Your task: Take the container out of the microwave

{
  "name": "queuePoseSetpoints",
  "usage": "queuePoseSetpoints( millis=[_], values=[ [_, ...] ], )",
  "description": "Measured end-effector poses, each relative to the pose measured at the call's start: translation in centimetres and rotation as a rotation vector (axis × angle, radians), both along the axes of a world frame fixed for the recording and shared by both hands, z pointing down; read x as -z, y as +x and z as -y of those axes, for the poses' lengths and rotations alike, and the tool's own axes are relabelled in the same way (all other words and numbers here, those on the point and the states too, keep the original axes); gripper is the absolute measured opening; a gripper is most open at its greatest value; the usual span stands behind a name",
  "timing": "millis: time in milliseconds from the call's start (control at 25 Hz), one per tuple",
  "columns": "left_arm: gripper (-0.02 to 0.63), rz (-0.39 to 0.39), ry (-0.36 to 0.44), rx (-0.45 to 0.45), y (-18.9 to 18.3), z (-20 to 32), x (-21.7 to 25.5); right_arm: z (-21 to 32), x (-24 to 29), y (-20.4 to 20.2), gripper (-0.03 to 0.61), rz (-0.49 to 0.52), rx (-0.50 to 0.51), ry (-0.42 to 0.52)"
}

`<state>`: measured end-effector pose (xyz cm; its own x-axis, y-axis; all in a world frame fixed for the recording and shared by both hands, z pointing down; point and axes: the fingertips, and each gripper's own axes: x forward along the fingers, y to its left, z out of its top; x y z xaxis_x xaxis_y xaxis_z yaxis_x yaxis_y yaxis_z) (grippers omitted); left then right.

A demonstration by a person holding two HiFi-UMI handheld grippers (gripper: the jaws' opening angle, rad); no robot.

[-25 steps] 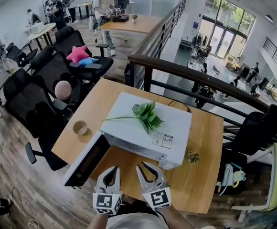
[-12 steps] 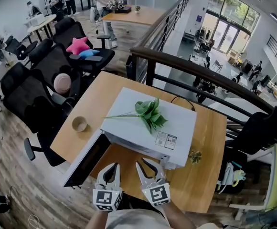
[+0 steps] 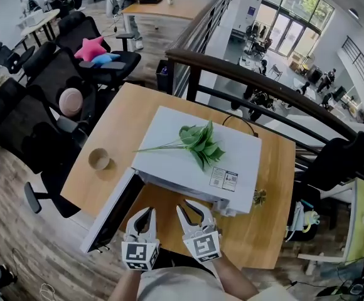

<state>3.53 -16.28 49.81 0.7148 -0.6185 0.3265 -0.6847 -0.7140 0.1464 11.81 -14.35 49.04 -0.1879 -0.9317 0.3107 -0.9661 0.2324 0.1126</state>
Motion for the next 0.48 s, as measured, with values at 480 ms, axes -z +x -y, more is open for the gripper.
queuePoseSetpoints(
  millis=[480],
  values=[
    [0.003, 0.008, -0.066, -0.057, 0.1, 1.5, -4.2, 2.9, -5.1, 0.1, 0.087, -0.148, -0.019, -0.164]
  ],
)
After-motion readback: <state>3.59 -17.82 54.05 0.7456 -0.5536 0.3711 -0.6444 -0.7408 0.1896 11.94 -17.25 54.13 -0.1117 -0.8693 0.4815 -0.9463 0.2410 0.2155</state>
